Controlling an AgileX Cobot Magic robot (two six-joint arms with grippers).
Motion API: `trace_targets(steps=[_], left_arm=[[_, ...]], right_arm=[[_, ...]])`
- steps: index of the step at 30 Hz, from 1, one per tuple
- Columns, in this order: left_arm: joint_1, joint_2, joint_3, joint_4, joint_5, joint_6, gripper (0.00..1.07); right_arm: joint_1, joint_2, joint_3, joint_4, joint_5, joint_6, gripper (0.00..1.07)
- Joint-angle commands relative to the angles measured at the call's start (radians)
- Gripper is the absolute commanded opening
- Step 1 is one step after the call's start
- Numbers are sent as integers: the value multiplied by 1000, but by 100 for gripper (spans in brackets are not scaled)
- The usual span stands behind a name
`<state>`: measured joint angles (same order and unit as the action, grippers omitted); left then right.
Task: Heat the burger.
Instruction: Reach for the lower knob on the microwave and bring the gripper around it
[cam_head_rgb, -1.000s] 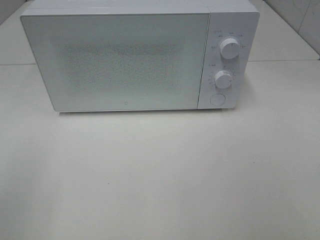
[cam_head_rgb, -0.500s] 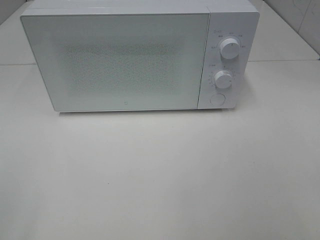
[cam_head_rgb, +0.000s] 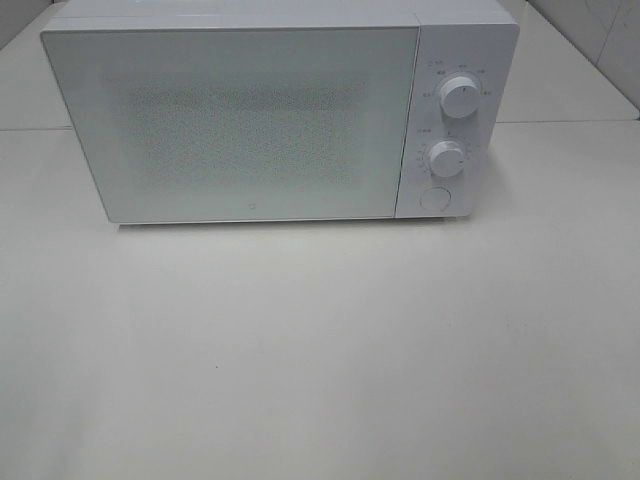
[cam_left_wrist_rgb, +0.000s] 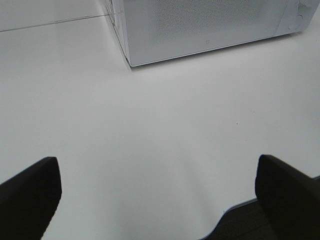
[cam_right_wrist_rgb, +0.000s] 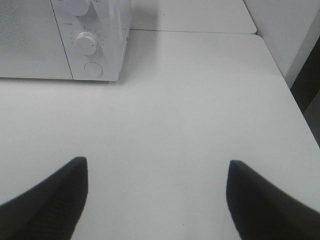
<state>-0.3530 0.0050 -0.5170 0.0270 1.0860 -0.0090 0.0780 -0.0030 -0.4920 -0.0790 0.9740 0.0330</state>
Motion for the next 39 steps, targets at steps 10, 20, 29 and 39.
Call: trace_targets(steps=[10,20,29,39], left_arm=[[74,-6,3,-5,-16,-1,98],[322,-30,3,-6,-16,-1,98],[365,-30,3,-5,-16,-4,98],[400,-29,3,-5,-16,-4,98]], right_arm=[[-7,-30,1,2,-16,-3,76],[-7,-30,1,2,-16,-2,76],[-7,-30,1,2,-16,-2,76],[-7,-30,1,2,-16,-1,76]])
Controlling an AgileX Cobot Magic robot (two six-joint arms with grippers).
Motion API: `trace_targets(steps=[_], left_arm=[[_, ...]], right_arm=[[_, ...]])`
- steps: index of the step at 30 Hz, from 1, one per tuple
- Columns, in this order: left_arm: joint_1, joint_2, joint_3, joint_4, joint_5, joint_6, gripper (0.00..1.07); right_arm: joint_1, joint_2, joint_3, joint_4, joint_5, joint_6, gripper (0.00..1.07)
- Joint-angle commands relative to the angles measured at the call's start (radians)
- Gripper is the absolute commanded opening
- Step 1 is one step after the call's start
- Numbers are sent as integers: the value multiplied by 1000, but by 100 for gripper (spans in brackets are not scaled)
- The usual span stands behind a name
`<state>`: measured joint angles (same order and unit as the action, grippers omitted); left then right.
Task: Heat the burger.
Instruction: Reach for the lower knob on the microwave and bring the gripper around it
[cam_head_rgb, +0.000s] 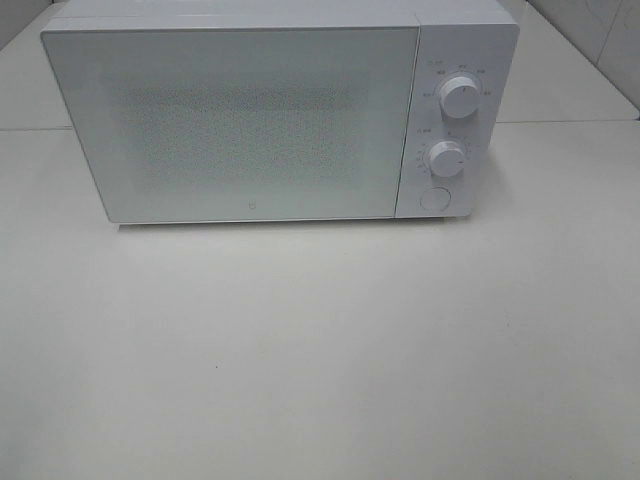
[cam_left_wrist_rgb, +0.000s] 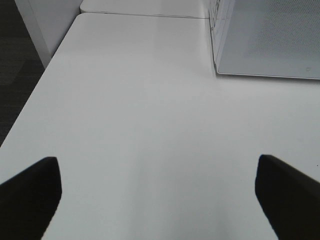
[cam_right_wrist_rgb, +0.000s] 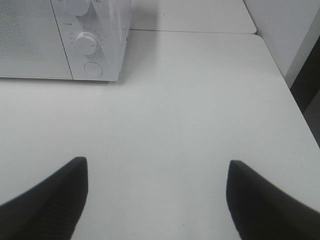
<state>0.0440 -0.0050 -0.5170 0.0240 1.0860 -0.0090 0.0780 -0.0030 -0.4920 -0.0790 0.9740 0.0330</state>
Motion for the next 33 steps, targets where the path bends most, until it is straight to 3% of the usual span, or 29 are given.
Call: trace_targets(steps=[1,33], left_arm=[[3,-19,3,-2,-16,-4,98],[3,-16,3,-2,-16,-4,98]], right_arm=[[-7,-30,1,2,-16,-1,76],[-7,-30,1,-7,-16,12,76]])
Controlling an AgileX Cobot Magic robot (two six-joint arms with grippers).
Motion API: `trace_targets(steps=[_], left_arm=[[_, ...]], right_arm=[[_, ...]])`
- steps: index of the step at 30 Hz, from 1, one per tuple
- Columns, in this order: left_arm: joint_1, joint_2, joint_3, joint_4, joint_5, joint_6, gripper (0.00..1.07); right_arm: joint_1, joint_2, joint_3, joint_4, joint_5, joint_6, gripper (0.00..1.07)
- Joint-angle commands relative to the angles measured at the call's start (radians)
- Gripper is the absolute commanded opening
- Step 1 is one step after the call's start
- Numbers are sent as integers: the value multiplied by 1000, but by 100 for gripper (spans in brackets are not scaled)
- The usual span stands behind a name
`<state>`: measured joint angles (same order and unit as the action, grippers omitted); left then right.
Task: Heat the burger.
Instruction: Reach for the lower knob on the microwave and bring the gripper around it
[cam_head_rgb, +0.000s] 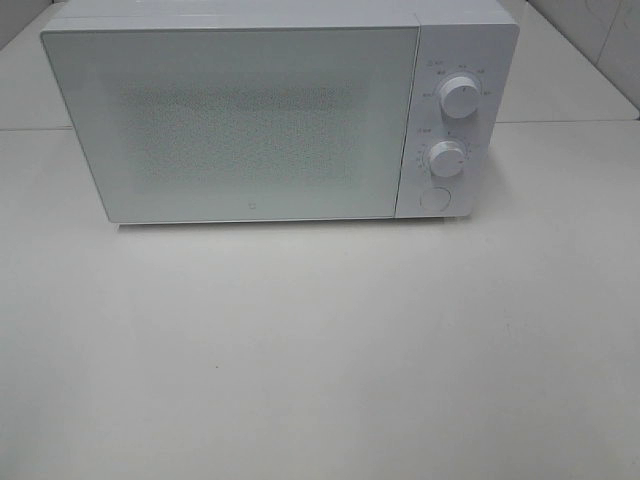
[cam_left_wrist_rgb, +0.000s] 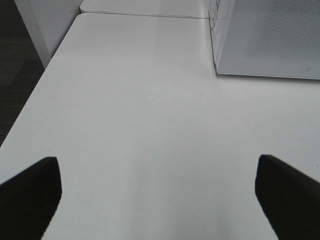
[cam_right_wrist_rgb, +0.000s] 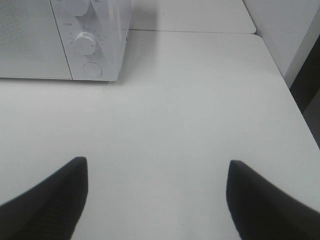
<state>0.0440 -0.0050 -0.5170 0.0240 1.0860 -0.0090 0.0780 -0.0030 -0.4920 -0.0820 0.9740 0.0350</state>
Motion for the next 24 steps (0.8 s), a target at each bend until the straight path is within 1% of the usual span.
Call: trace_targets(steps=[1,6,10,15,19,24], left_arm=[[3,-15,3,-2,-16,-4,98],[3,-12,3,-1,-16,-4,98],[3,-12,3,-1,-16,-4,98],[3,-12,3,-1,-16,-4,98],[3,-12,3,-1,-16,-4,98],[3,-12,3,-1,-16,-4,98]], right_arm=[[-7,-30,1,-4,-16,10,76],[-7,-30,1,-5,-16,10,76],[-7,-30,1,-5,-16,8,80],[-7,-30,-6,-5,-23,8,81],[-7,-30,-37,-5,-89,8,80],[-7,-8,-40,-7,-175,8,78]])
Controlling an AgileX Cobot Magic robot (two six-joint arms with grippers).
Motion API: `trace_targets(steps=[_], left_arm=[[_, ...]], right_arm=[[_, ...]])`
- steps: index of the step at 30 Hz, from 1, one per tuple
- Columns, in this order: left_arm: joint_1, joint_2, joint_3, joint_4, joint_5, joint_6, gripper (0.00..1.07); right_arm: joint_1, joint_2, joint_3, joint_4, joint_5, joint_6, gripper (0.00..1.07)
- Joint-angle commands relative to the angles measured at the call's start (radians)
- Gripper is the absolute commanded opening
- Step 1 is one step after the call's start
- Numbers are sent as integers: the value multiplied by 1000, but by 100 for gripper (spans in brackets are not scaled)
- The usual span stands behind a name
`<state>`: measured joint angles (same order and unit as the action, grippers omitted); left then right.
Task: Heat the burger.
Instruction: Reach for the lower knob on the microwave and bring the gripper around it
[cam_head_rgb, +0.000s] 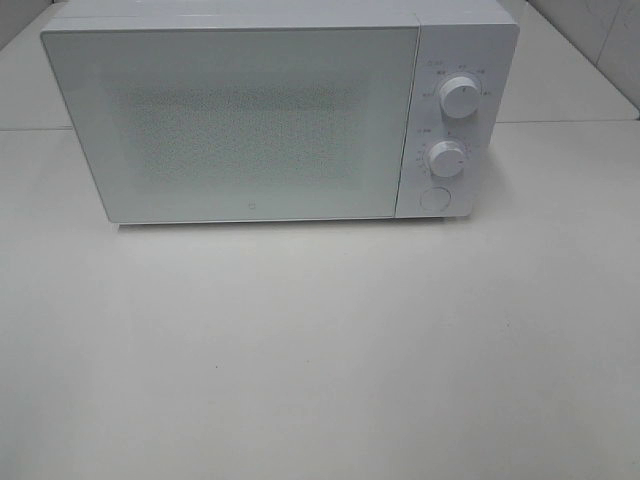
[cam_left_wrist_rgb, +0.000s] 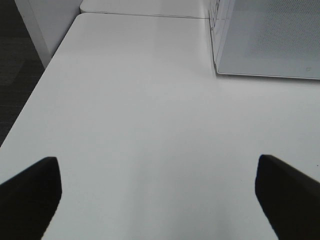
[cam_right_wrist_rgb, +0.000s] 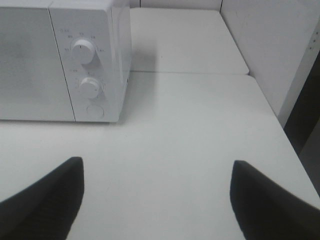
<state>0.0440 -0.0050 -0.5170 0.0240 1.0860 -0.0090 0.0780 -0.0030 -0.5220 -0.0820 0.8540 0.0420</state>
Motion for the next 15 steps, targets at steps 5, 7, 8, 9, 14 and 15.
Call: trace_targets(steps=[5,7,8,9,14,15], left_arm=[[3,-12,3,-1,-16,-4,98],[3,-12,3,-1,-16,-4,98],[3,-12,3,-1,-16,-4,98],[3,-12,3,-1,-16,-4,98],[3,-12,3,-1,-16,-4,98],[3,-12,3,-1,-16,-4,98]], right_arm=[[-7,69,-10,-8,-124,1,78],[-7,88,-10,-8,-140,1,78],[-7,124,-10,-8,-170,1,77],[-7,144,-10,-8,-187,1,77],[-7,238,-10,-8,-262,2,76],[-7,238,-10,-8,-262,2,76]])
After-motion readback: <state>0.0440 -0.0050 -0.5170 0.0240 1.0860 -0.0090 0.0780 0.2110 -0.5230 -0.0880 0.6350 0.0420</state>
